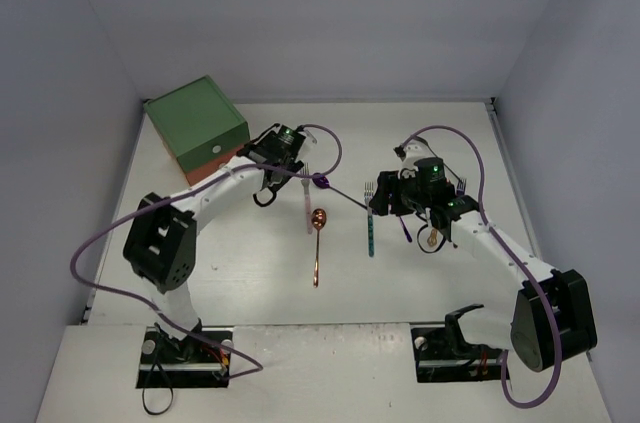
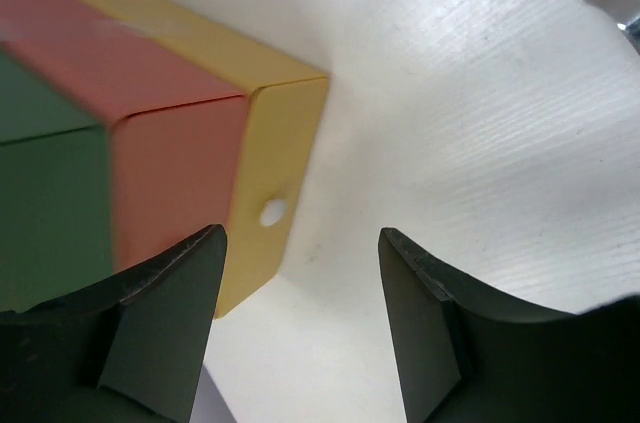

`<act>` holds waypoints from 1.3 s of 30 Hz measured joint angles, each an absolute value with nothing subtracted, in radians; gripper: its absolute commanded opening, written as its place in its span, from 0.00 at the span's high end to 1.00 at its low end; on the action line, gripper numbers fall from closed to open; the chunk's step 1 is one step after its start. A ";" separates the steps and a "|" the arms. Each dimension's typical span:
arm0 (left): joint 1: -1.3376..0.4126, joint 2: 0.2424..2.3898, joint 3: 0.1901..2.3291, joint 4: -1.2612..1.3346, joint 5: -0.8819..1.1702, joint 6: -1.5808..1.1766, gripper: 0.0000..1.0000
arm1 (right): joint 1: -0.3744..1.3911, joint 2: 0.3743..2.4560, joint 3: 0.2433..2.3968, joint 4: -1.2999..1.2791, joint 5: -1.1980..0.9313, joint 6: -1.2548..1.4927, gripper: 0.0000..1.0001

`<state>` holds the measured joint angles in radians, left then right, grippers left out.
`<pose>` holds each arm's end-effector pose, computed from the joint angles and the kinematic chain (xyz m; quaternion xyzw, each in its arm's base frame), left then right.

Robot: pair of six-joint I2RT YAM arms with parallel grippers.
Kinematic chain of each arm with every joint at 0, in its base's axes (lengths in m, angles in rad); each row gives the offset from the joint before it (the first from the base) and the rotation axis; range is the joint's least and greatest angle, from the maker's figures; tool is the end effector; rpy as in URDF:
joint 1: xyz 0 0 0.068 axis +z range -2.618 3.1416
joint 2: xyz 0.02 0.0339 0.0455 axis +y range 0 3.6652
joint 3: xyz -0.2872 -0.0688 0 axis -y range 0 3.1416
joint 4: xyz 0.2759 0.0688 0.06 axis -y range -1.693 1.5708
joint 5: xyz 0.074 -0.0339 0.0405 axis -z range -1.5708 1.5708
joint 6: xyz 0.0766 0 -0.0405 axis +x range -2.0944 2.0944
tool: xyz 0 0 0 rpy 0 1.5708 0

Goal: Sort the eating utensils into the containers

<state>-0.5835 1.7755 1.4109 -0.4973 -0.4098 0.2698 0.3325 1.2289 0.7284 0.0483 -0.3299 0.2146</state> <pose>0.3936 -0.2233 0.2429 0.3157 0.8651 0.1354 0.3654 0.3003 0.1300 0.2403 -0.1362 0.8295 0.2754 0.4663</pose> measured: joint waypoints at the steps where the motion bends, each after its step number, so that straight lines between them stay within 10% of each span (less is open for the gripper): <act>1: -0.592 1.746 1.404 -0.490 -0.440 0.278 0.44 | 0.332 1.229 0.728 0.049 -0.330 0.215 0.46; 18: -0.593 1.627 1.143 -0.271 -0.813 0.438 0.54 | 0.332 1.229 0.724 0.049 -0.340 0.215 0.46; 24: -0.593 1.521 1.173 -0.309 -0.818 0.284 0.75 | 0.332 1.238 0.720 0.049 -0.343 0.215 0.46; 39: -0.592 1.422 1.304 -0.632 -0.891 -0.571 0.46 | 0.332 1.222 0.719 0.049 -0.370 0.221 0.46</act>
<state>-0.5922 1.4216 1.3043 -0.6323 -0.8906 -0.5713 0.3325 1.2222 0.7190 0.0486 -0.3702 0.2212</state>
